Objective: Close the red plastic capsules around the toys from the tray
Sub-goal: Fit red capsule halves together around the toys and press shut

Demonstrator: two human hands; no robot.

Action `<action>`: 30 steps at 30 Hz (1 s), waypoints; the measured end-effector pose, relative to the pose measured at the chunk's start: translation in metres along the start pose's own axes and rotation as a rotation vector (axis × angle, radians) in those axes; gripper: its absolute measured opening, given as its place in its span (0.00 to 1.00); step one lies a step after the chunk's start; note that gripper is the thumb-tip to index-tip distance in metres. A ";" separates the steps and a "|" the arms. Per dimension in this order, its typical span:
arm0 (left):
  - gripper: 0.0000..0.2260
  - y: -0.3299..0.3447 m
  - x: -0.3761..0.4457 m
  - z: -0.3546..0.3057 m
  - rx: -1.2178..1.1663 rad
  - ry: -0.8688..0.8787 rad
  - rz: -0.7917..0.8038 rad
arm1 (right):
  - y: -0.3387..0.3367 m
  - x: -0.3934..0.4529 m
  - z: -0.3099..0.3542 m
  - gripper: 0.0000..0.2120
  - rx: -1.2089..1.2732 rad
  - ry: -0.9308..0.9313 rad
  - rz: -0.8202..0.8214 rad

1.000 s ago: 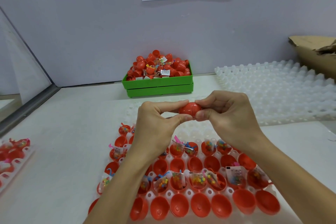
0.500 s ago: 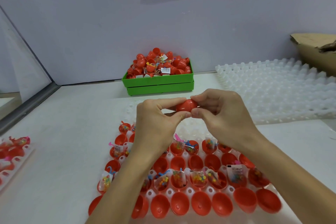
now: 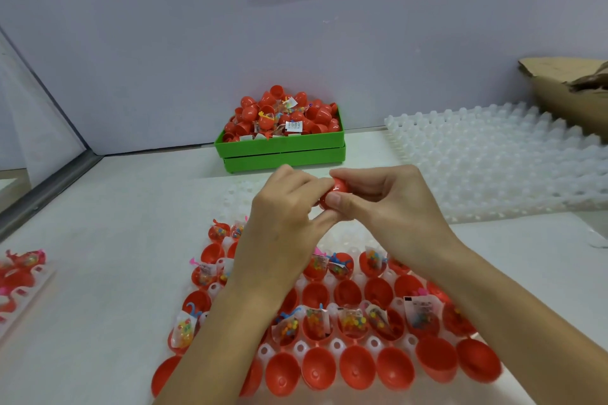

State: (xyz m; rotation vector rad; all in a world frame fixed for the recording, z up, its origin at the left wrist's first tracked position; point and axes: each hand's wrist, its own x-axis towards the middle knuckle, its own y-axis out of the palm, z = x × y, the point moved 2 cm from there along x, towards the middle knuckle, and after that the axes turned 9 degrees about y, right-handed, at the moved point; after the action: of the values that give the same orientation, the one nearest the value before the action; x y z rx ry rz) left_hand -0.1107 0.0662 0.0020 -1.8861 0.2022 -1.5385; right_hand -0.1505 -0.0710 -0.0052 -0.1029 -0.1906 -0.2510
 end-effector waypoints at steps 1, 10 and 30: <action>0.11 0.000 0.000 -0.001 -0.010 0.003 0.000 | -0.001 0.001 -0.002 0.14 0.032 0.021 0.000; 0.25 0.010 -0.004 0.015 -0.954 -0.650 0.094 | -0.005 0.006 -0.007 0.11 0.377 0.116 0.100; 0.22 0.013 -0.002 0.002 -1.622 -0.881 0.024 | 0.000 0.003 -0.003 0.17 0.303 -0.007 0.256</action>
State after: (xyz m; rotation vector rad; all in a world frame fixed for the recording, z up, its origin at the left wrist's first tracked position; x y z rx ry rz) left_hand -0.1059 0.0581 -0.0075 -3.4438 1.2939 -0.0880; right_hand -0.1474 -0.0724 -0.0073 0.1718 -0.2176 0.0353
